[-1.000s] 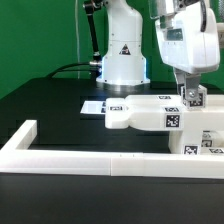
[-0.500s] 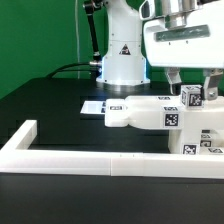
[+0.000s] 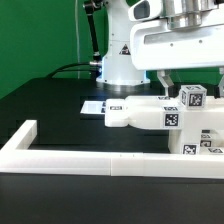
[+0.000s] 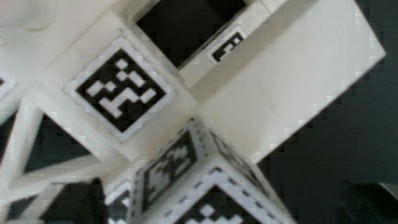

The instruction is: Assemble chair

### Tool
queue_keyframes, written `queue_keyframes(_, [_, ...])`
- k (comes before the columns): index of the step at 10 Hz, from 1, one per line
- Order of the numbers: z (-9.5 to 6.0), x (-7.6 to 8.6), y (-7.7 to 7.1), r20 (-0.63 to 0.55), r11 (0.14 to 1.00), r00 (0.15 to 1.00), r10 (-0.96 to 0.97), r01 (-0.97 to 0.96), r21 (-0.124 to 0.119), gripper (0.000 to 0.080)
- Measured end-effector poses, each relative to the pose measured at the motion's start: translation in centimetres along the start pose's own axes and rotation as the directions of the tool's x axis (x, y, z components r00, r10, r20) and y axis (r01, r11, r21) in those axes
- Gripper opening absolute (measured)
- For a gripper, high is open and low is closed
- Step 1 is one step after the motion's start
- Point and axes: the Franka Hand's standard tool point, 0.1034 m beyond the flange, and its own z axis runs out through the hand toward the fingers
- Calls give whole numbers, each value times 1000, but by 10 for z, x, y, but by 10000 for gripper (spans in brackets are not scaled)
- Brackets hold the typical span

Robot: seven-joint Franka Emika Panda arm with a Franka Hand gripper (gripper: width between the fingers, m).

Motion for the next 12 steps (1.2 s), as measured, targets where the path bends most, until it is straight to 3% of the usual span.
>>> queue_keyframes(6, [0,0,0,-1,938,938,-346,346,-11,648])
queue_keyframes(8, [0,1,3,2,866,867,-499,498,-33,648])
queue_keyframes(10, [0,2,3,3,847,847,-531,531,-32,648])
queue_keyframes(11, [0,2,3,4,847,847,-531,531,-32,514])
queue_keyframes(12, [0,2,3,4,847,847,-531,531,-32,514])
